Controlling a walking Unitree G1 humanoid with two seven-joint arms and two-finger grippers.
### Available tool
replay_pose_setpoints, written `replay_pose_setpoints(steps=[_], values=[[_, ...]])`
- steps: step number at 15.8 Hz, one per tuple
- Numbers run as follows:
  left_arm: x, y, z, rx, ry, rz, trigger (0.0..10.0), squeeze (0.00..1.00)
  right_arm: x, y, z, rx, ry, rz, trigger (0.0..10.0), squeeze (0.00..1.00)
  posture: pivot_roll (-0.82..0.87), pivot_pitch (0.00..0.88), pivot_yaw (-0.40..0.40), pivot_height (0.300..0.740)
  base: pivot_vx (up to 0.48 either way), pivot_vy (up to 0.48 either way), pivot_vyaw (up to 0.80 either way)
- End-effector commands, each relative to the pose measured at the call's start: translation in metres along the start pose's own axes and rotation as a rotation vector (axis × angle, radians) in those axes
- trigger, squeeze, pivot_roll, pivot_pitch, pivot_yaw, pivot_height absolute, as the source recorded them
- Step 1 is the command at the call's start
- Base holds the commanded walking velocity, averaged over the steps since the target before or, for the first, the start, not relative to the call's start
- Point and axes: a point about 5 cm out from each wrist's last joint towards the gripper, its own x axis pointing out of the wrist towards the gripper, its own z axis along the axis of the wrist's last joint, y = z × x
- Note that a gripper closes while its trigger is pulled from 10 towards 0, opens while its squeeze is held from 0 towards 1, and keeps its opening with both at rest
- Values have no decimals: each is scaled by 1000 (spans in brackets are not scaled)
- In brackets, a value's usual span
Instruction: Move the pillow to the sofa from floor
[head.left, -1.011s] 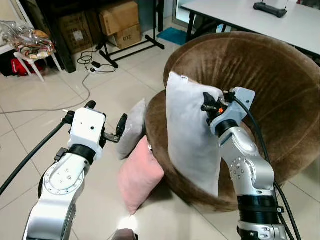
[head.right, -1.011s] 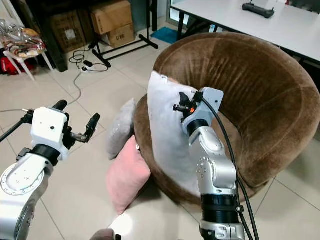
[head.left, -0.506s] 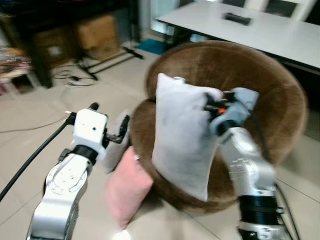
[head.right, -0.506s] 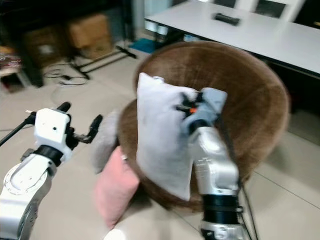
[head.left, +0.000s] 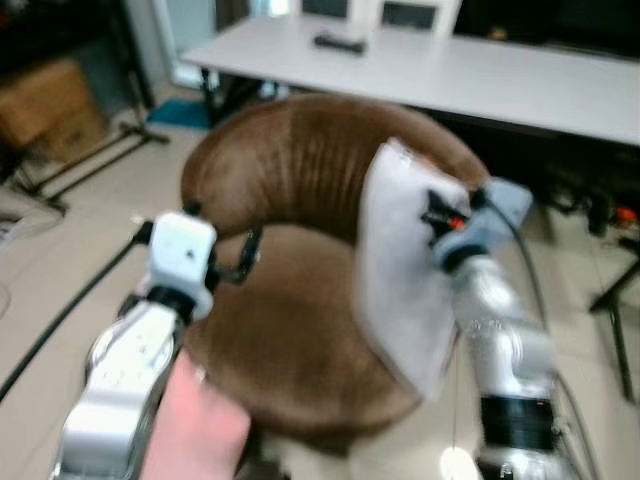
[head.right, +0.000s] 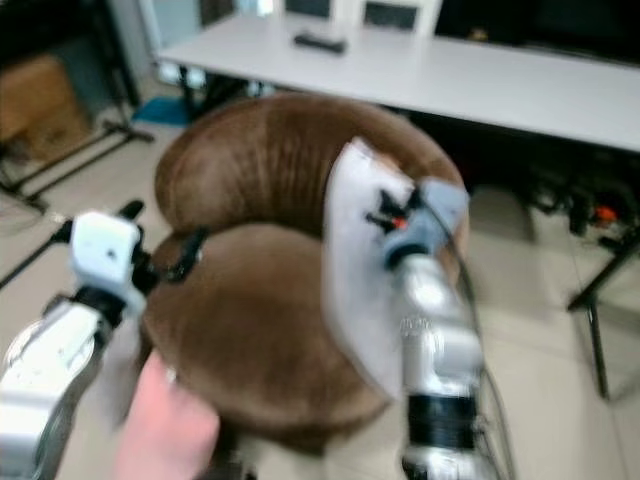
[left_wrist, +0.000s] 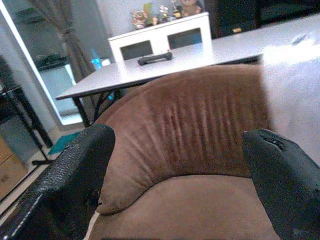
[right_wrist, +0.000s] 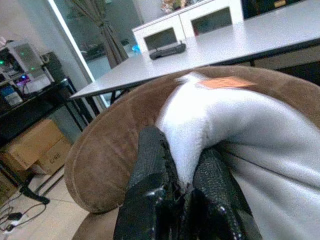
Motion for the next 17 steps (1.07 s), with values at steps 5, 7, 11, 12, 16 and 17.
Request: replay_pose_setpoints(steps=[5,7,11,12,16,17], values=[[3,-5,2,0,-14,-23,10000,0,0,-3,18,-36,-88,17,10000,0,155,0,-1,740,320,0,0],[3,-3,3,12,-19,-13,10000,0,1,2,18,-35,-88,47,10000,0,158,0,-3,740,287,0,0],[-1,3,1,46,-5,25,10000,0,7,29,24,-60,-66,233,10000,0,166,0,-5,740,0,0,0],[-2,5,1,51,-1,30,10000,0,8,33,26,-62,-64,255,10000,0,178,0,-14,740,0,0,0],[-7,9,-2,71,31,53,10000,0,14,43,25,-34,-59,277,10000,0,191,0,-21,740,0,0,0],[-7,9,-3,73,32,55,10000,0,15,42,23,-25,-55,255,10000,0,191,0,-21,740,0,0,0]])
